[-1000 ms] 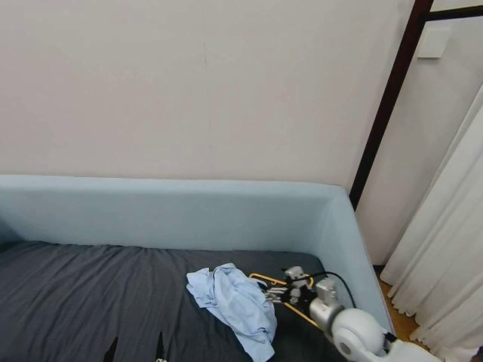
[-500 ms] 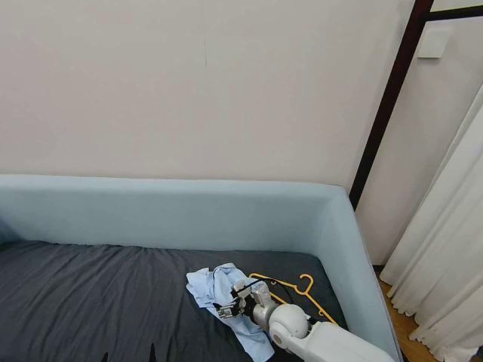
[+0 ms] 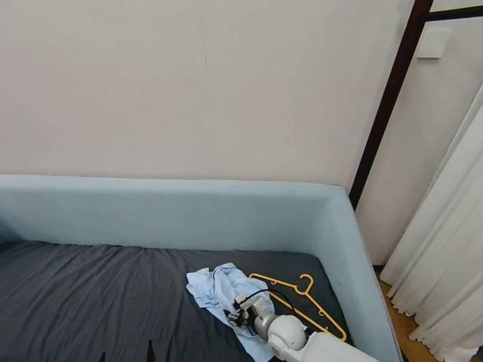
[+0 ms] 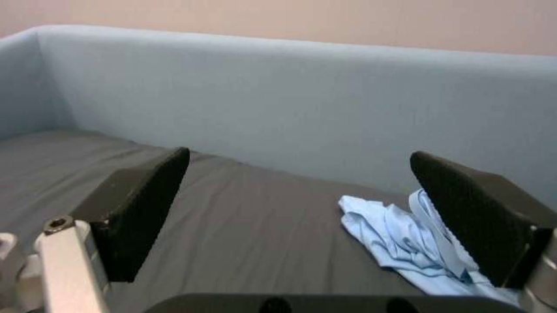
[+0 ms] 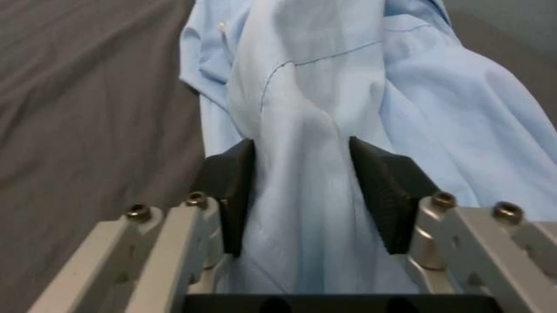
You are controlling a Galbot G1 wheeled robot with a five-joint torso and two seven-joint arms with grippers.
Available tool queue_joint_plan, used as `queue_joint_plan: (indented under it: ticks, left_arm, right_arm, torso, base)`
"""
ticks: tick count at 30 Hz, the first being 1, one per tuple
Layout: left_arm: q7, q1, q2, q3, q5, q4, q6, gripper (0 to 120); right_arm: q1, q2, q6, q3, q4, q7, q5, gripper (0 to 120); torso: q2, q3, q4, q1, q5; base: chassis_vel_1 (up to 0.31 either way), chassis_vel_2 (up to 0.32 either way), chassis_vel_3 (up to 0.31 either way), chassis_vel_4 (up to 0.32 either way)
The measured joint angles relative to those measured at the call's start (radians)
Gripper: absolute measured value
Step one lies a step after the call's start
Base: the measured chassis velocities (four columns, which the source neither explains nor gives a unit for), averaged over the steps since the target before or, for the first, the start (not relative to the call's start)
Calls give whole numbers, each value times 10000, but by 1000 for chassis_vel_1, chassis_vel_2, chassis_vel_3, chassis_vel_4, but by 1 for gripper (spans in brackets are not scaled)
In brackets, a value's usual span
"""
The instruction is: Pick up the clothes from the sofa and hang them on the clothes hanger.
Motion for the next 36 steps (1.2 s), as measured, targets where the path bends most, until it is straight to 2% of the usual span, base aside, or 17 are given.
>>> queue_joint_plan:
  ticks: [6, 7, 10, 12, 22, 28, 32, 36]
  left_arm:
    - [-18, -87, -29, 20, -37, 60, 8, 100]
    - [-18, -87, -29, 20, -37, 60, 8, 100]
    - [-18, -154, -95, 83, -12, 122, 16, 100]
    - [-19, -162, -103, 92, -3, 136, 18, 100]
    - [-28, -219, -121, 101, 3, 167, 23, 100]
    - [-49, -335, -114, 121, -27, 175, 23, 100]
    - [-68, -473, -118, 164, -47, 203, 33, 100]
    - [-79, -512, -122, 168, -109, 196, 45, 100]
  right_arm:
    - [-65, -179, 123, 80, 86, 16, 3, 20]
    - [-65, -179, 123, 80, 86, 16, 3, 20]
    - [-88, -329, 212, 155, 226, 16, 25, 5]
    - [-97, -356, 241, 182, 268, 16, 32, 1]
    - [-280, -719, 542, 680, 1024, 41, 136, 0]
    - [-270, -1373, 933, 1188, 2537, 50, 133, 0]
    - [241, -1534, 968, 1914, 3467, -98, 124, 0]
    - [1032, -1595, 905, 2119, 4037, -117, 484, 0]
  torso:
    - [0, 0, 0, 0, 0]
    - [0, 0, 0, 0, 0]
    - [1, 0, -1, 0, 0]
    - [1, 0, 0, -1, 1]
    - [1, 1, 0, 0, 1]
    - [1, 0, -3, -1, 2]
    - [1, 0, -1, -2, 0]
    - [1, 1, 1, -2, 2]
  base:
    - [0, 0, 0, 0]
    - [0, 0, 0, 0]
    - [0, 0, 0, 0]
    - [0, 0, 0, 0]
    - [0, 0, 0, 0]
    - [0, 0, 0, 0]
    - [0, 0, 0, 0]
    - [0, 0, 0, 0]
